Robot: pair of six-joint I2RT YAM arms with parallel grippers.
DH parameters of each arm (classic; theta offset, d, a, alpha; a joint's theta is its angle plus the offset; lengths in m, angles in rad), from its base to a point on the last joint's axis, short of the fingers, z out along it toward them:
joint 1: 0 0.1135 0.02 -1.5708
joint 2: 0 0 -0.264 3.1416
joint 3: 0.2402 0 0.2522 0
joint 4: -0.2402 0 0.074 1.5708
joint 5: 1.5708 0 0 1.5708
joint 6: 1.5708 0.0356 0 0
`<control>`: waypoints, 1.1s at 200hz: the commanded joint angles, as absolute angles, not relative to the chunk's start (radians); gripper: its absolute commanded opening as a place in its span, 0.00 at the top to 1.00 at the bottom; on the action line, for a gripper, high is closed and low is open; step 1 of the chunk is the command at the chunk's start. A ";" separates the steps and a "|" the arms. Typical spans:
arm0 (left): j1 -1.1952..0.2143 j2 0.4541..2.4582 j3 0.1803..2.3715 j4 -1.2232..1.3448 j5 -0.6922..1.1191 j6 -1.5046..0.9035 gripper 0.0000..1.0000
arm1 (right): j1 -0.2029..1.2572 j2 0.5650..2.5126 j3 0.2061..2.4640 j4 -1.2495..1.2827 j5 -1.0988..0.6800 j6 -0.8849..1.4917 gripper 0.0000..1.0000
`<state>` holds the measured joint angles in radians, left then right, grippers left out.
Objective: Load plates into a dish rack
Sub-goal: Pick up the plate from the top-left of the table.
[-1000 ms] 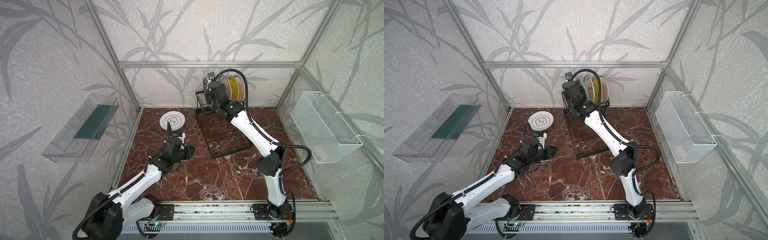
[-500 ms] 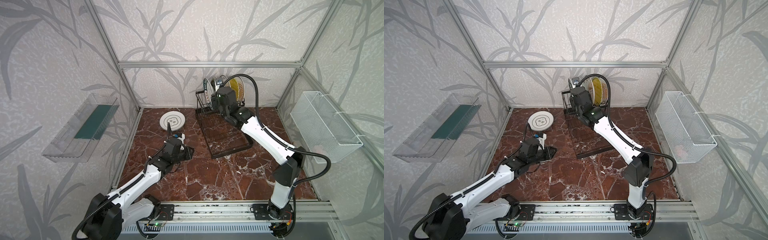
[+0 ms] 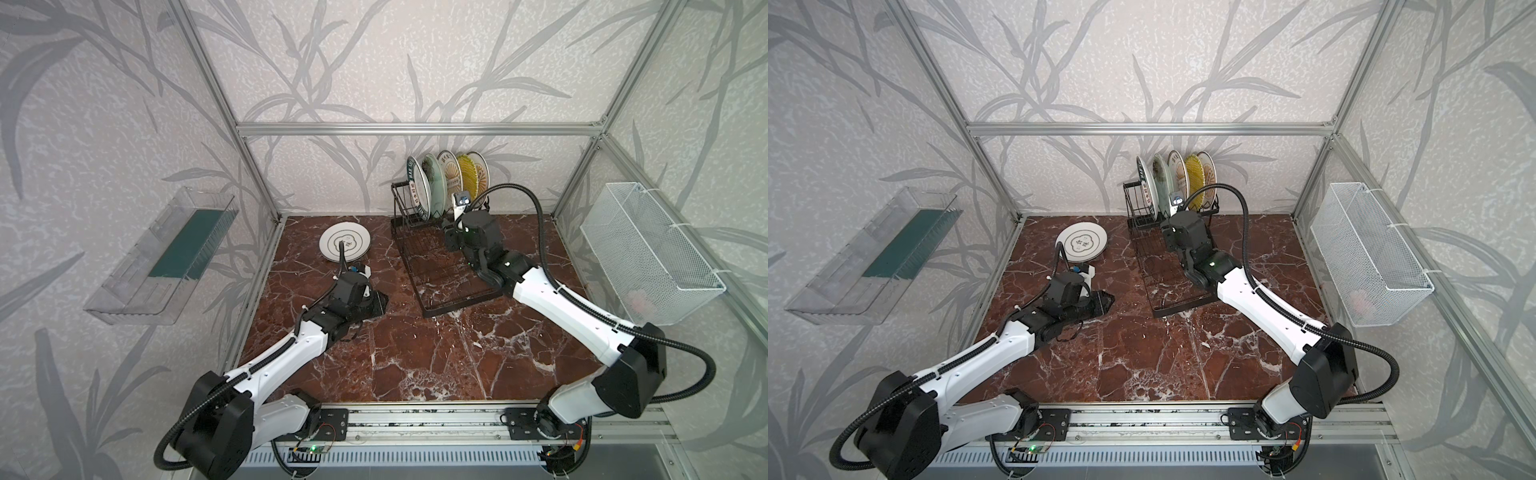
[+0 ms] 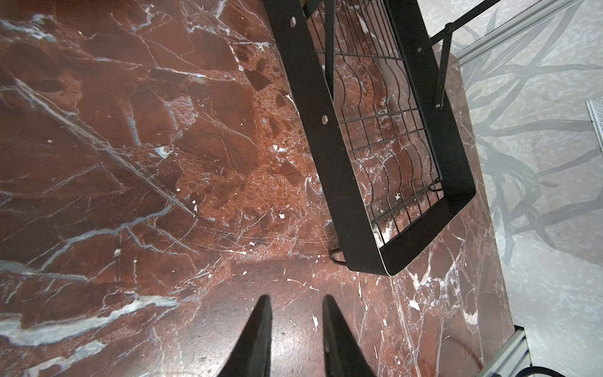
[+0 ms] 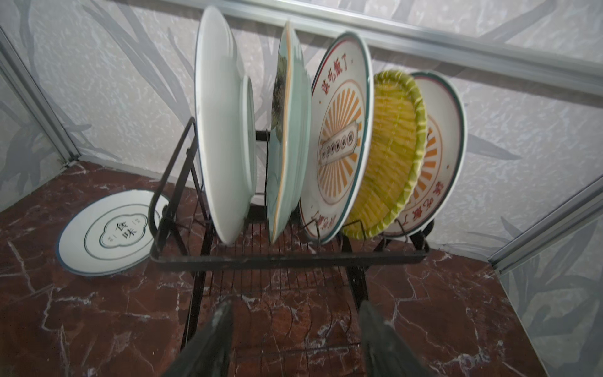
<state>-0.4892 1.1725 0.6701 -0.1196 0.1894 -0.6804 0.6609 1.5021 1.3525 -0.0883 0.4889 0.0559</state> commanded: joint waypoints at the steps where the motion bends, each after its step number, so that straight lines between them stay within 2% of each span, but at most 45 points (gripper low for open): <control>1: -0.484 1.201 0.708 -0.117 0.177 -0.669 0.74 | 0.652 1.430 1.232 -0.015 0.469 0.093 0.38; 80: -0.455 1.333 0.763 -0.050 0.182 -0.654 0.74 | 0.553 1.221 0.838 0.053 0.275 0.304 0.38; 163: -0.338 1.452 0.801 0.022 0.183 -0.676 0.74 | 0.405 1.022 0.708 -0.014 0.188 0.328 0.38; 220: -0.223 1.489 0.784 0.068 0.168 -0.686 0.74 | 0.352 0.967 0.672 -0.028 0.153 0.339 0.39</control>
<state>-0.2630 1.4715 0.7753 0.0296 0.1848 -0.6739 0.3653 0.9874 0.6899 -0.0158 0.1810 0.3229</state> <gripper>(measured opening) 0.259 0.611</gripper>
